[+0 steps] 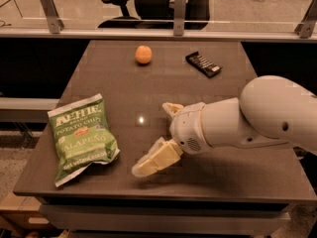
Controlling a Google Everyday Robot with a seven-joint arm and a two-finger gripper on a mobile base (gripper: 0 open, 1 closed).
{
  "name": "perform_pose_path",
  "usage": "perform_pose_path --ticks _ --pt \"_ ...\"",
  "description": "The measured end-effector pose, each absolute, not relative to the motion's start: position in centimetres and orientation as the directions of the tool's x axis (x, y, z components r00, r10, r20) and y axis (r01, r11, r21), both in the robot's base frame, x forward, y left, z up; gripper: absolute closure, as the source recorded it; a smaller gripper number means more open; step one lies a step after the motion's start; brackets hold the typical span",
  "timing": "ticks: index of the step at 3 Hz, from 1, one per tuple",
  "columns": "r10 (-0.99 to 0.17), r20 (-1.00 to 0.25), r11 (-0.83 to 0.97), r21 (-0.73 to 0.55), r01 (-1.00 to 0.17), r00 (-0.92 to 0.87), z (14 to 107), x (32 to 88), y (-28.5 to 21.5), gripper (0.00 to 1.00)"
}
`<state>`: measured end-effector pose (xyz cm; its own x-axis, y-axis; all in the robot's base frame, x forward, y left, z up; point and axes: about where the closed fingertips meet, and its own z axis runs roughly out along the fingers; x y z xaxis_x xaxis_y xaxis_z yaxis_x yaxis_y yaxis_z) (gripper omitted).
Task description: Move green jalapeno chip bag near rxbar chocolate
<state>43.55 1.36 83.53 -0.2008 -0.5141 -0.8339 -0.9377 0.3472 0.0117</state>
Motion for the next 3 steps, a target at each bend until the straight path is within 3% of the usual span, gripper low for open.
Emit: perform_pose_path --ticks 3 --pt "-0.478 -0.849 0.237 0.124 -0.963 -0.227 82.2 42.7 4.1 0.00"
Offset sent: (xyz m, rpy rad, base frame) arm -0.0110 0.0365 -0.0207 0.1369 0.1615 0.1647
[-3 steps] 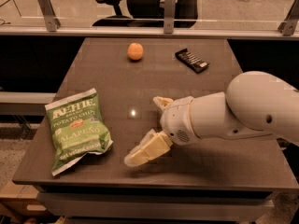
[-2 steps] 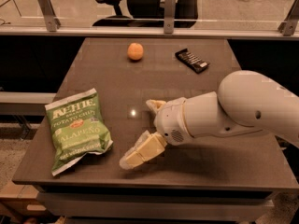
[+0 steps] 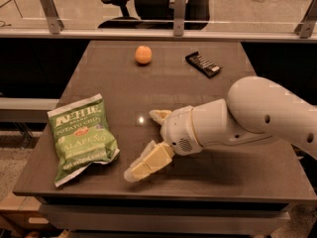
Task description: Move green jalapeno chip bag near rxbar chocolate
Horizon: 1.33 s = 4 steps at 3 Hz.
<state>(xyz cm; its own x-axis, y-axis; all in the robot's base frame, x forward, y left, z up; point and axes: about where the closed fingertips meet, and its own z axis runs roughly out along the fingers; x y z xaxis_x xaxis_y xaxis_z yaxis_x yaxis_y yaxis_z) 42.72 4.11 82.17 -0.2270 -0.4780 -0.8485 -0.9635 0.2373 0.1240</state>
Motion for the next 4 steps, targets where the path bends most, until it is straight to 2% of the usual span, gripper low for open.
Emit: perform_pose_path --ticks 1,2,3,4 --pt "-0.439 -0.877 0.198 0.117 -0.973 -0.195 82.5 42.4 4.0 0.00" --pt "-0.326 -0.938 0.106 0.085 -0.991 -0.115 83.2 41.7 4.9 0.00" --pt "-0.232 -0.972 0.040 0.018 -0.999 -0.027 83.9 40.6 6.4 0.00" --pt "-0.190 -0.981 0.048 -0.054 -0.997 0.044 84.9 38.9 8.4 0.00"
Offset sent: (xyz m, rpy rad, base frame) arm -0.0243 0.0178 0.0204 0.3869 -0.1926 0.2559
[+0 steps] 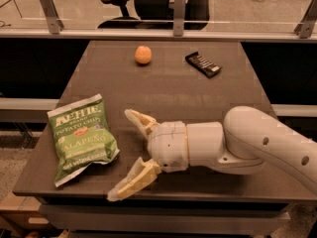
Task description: Move green jalapeno chip bag near rxbar chocolate
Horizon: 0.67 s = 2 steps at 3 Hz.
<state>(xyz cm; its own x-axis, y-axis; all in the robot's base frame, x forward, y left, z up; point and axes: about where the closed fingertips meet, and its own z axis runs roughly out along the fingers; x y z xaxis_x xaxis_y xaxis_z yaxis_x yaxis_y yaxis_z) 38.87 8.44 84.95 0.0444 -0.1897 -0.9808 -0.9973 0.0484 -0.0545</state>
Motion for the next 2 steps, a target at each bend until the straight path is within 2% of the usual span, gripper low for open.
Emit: perform_pose_path --ticks 2 --pt "-0.179 -0.975 0.119 -0.158 -0.980 0.135 86.1 37.2 12.6 0.00"
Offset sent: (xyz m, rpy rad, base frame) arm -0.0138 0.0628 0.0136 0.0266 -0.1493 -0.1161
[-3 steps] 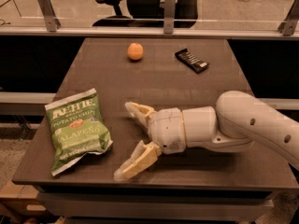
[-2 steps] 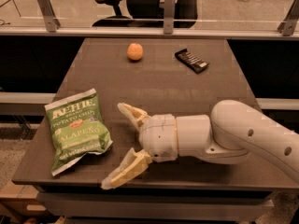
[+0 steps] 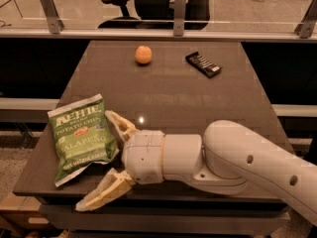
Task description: Move green jalapeno chip bag near rxbar chocolate
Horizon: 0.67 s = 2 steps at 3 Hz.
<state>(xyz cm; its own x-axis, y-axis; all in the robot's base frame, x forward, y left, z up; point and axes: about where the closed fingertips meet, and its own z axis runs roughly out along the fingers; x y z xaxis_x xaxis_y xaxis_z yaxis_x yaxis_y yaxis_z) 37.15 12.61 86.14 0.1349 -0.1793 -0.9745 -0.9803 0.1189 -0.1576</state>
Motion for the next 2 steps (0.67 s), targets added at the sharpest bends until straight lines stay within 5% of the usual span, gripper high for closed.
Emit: perform_pose_path --ticks 2 --pt "-0.231 -0.961 0.220 -0.203 -0.954 0.151 85.8 40.4 14.9 0.00"
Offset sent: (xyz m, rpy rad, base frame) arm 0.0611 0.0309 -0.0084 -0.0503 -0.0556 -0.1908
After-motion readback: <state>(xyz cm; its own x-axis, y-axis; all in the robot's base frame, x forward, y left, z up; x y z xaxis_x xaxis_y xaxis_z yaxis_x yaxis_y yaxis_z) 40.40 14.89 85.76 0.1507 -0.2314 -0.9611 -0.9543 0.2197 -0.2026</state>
